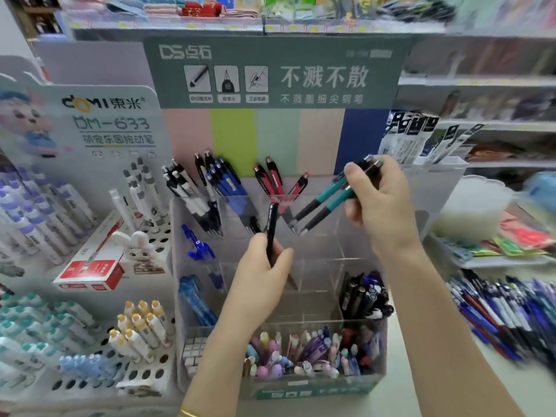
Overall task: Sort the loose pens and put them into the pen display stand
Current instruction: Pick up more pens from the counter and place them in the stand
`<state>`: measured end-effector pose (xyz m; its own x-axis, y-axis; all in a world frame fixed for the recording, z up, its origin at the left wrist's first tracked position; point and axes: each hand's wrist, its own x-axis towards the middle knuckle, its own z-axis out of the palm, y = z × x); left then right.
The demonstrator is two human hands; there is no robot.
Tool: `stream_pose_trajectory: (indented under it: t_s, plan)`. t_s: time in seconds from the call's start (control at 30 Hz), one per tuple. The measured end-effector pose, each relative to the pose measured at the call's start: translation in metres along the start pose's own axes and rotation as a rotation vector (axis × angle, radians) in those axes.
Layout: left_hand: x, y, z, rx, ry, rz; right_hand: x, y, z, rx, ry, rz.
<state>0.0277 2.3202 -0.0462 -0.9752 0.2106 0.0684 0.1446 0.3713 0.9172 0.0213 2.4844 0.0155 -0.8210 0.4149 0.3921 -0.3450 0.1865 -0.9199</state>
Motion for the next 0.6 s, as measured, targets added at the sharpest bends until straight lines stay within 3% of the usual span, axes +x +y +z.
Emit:
stream_pose_trajectory:
  t_s: [0.1, 0.27, 0.47, 0.6]
  plan:
    - [0.009, 0.0, 0.003, -0.102, -0.014, -0.042, 0.027, -0.008, -0.003, -0.085, 0.123, -0.236]
    - [0.015, 0.006, 0.005, -0.208, -0.059, -0.063, 0.056, 0.0, 0.012, -0.389, 0.041, -0.375]
    - [0.016, 0.012, 0.003, -0.273, -0.049, -0.064, 0.072, 0.018, 0.027, -0.865, -0.241, -0.119]
    - [0.015, 0.013, 0.002, -0.326, -0.043, -0.069, 0.073, 0.021, 0.026, -0.8, -0.225, -0.024]
